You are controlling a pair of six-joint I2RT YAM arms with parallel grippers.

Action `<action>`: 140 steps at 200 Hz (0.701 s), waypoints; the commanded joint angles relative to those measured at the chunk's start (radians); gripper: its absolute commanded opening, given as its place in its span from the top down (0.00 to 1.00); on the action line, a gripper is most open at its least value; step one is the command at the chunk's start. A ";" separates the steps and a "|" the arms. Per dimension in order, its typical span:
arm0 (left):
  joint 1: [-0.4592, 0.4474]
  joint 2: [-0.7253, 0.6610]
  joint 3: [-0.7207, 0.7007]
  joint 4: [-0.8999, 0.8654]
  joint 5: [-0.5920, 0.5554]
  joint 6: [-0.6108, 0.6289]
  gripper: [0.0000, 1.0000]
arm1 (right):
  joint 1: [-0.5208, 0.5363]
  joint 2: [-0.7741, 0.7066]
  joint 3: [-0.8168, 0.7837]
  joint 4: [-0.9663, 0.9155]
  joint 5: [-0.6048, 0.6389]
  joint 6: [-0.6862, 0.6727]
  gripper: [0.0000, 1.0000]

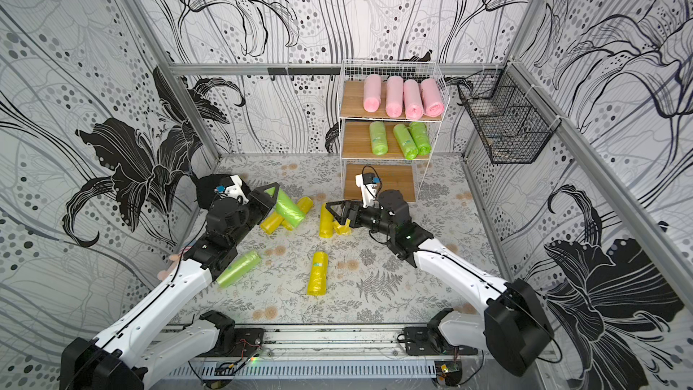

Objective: Sort the rolls of trash bags by color and place them on the shelf
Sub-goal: Pick up the roll of trash bags from the center of the board.

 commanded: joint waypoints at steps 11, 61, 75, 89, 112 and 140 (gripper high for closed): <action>-0.023 0.024 -0.068 0.408 -0.020 -0.234 0.70 | 0.042 0.083 0.024 0.251 -0.015 0.116 0.15; -0.073 0.061 -0.124 0.548 -0.085 -0.307 0.69 | 0.095 0.152 0.040 0.346 0.039 0.134 0.14; -0.083 0.074 -0.132 0.584 -0.099 -0.323 0.69 | 0.112 0.163 0.043 0.363 0.056 0.136 0.14; -0.094 0.090 -0.134 0.608 -0.107 -0.338 0.69 | 0.120 0.174 0.040 0.402 0.065 0.151 0.14; -0.115 0.120 -0.149 0.673 -0.128 -0.369 0.69 | 0.135 0.187 0.049 0.421 0.083 0.159 0.15; -0.144 0.160 -0.164 0.761 -0.147 -0.413 0.69 | 0.148 0.202 0.062 0.443 0.112 0.161 0.19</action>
